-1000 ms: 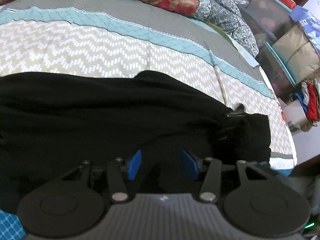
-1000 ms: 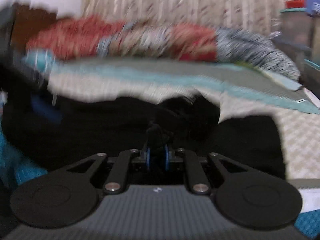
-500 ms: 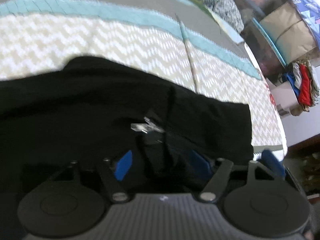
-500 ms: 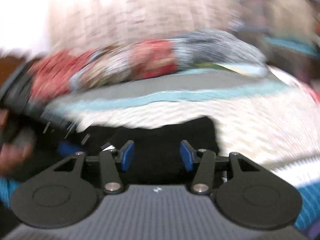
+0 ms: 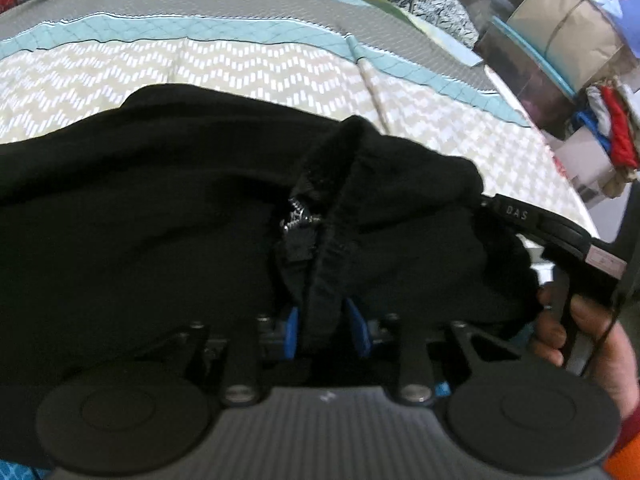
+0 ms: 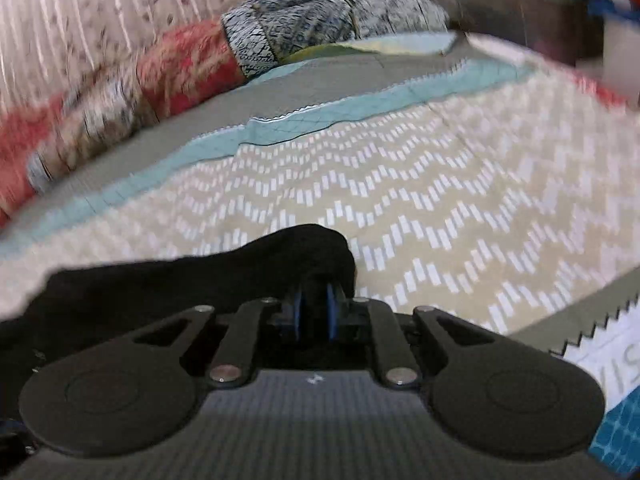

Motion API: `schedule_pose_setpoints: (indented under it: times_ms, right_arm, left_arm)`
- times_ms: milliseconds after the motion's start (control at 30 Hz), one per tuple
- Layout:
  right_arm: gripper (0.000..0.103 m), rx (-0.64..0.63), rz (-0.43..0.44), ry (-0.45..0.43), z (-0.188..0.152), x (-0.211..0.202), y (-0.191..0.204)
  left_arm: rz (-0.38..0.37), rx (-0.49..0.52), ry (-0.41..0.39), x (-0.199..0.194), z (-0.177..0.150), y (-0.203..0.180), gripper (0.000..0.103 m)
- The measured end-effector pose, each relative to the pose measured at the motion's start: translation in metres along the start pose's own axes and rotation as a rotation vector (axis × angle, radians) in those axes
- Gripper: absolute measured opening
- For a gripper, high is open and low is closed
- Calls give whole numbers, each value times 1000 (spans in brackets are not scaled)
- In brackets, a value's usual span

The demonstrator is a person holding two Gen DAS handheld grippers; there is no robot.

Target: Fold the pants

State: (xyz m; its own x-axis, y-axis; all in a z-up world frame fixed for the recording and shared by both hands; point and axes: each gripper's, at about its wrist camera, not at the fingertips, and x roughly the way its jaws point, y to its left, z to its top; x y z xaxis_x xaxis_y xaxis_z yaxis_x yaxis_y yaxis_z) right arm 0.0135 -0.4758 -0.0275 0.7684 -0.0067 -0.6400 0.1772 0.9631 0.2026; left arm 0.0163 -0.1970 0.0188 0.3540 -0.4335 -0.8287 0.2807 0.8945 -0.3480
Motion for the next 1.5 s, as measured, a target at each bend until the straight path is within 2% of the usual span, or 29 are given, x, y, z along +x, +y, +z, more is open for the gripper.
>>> schedule_pose_setpoints:
  times_ms: [100,167,200,267,367,500,600,767,833,867,967,1033,1200,1267,1300,1333,1367,1400,1433,1500]
  right_arm:
    - [19,-49,-35,-1,1,-6,10]
    - [36,19,-24,-12,2,-19,1]
    - [38,60,-17,-27,2,-25,-7]
    - [38,114,3,-75,0,-41,-13]
    - [38,140,40,-119,-8,-61,-1]
    - [38,128,147,-109,-20,-75,34]
    - [38,91,254,-56,-30,-71,78]
    - [38,8,432,108,-46,-48,159]
    - [38,-26,489,166,-52,-40,191]
    - [37,-46,515,195,-54,-36,207]
    - [30,-101,565,253,-55,-28,254]
    - [27,-120,593,279,-53,-21,281]
    - [23,-41,673,350,-46,-1,323]
    - [23,39,718,381,-47,11,333]
    - [23,77,736,403,-50,18,337]
    - [23,107,747,439,-54,26,341]
    - [23,112,736,509,-63,37,348]
    - [3,100,700,595,-75,48,354]
    - [0,108,675,622,-88,55,354]
    - [0,170,698,622,-91,56,344]
  left_arm:
    - [-18,-22,19,-5,6,3,33]
    - [-25,-21,11,-15,7,5,44]
    - [-30,-15,-4,-23,6,9,50]
    - [-45,4,-36,-41,1,20,52]
    - [-44,30,-80,-72,-14,44,54]
    - [6,-17,-120,-111,-42,89,58]
    - [52,-141,-151,-142,-67,135,59]
    - [128,-423,-256,-183,-101,210,67]
    - [150,-524,-303,-193,-109,236,84]
    - [158,-579,-326,-197,-112,249,86]
    - [111,-675,-361,-198,-112,282,90]
    - [81,-725,-376,-192,-108,298,98]
    - [7,-788,-411,-173,-89,326,99]
    - [8,-796,-424,-164,-82,332,88]
    - [18,-794,-424,-160,-82,337,58]
    - [24,-787,-422,-157,-83,339,40]
    - [0,-792,-423,-155,-84,342,37]
    - [-23,-811,-422,-154,-87,344,31]
    - [-34,-819,-422,-153,-87,345,30]
    - [-10,-756,-445,-159,-84,333,29]
